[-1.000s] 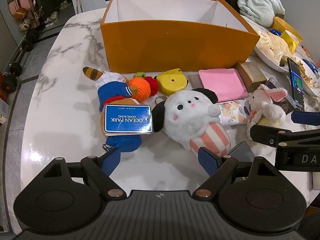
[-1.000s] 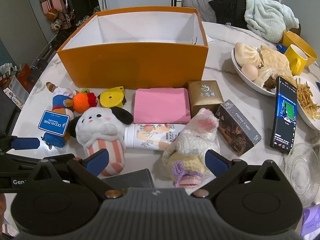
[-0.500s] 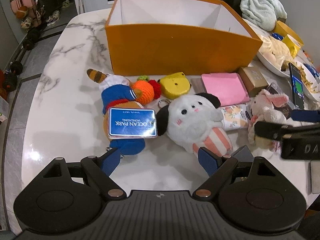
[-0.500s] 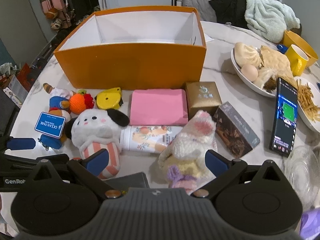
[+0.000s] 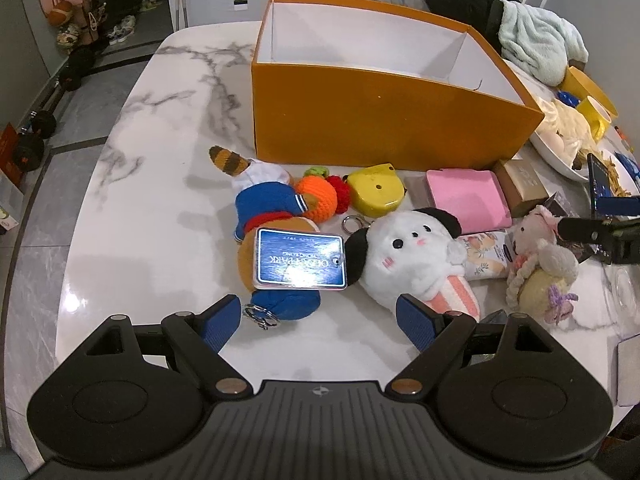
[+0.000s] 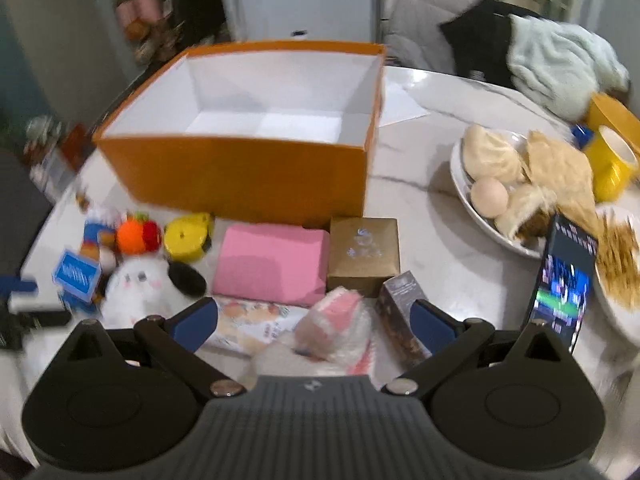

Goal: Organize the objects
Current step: 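Move the left tool toward the duck plush while the right tool grasps the dark photo card box, then grasp the duck plush by its Ocean Park tag with the left gripper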

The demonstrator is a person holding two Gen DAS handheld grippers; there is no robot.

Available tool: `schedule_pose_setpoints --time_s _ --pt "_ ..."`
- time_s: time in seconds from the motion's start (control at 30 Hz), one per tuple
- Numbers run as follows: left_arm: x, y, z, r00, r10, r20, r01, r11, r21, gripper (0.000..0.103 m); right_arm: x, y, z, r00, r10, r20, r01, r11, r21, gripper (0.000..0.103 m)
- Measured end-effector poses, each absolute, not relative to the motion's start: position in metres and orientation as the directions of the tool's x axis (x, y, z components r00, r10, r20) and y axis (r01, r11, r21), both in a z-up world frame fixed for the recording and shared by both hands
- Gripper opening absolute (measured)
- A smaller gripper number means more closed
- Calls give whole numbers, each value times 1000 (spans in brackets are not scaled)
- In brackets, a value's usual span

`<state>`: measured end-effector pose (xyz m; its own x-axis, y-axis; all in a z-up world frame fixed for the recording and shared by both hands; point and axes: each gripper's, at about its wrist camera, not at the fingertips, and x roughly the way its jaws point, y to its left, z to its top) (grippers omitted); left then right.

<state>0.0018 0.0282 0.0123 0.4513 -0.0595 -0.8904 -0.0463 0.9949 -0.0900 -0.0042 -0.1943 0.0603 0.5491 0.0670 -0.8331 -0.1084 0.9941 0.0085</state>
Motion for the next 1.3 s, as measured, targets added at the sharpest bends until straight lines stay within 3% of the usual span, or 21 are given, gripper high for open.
schedule_pose_setpoints --time_s 0.33,0.4,0.53,0.8,0.83,0.97,1.3 --pt "-2 32 17 462 -67 -884 -49 994 -100 100 5 -233 48 535 0 -845 -128 988 -82 99" --pt "-3 33 18 462 -69 -884 -50 993 -104 100 6 -241 42 516 9 -857 -127 990 -65 92" --pt "-5 32 20 466 -76 -882 -43 993 -108 100 8 -248 26 483 -18 -875 -115 990 -84 67" --pt "-7 39 21 474 -68 -878 -58 992 -108 100 13 -254 9 468 -17 -883 -106 991 -75 49" --pt "-7 41 21 475 -67 -877 -61 992 -109 100 13 -254 8 467 -17 -884 -108 991 -76 40" --pt "-7 45 22 480 -60 -875 -72 992 -107 100 11 -250 7 466 -21 -885 -126 988 -90 24" --pt "0 68 25 477 -37 -878 -139 983 -117 100 0 -250 44 546 33 -837 -118 992 -38 24"
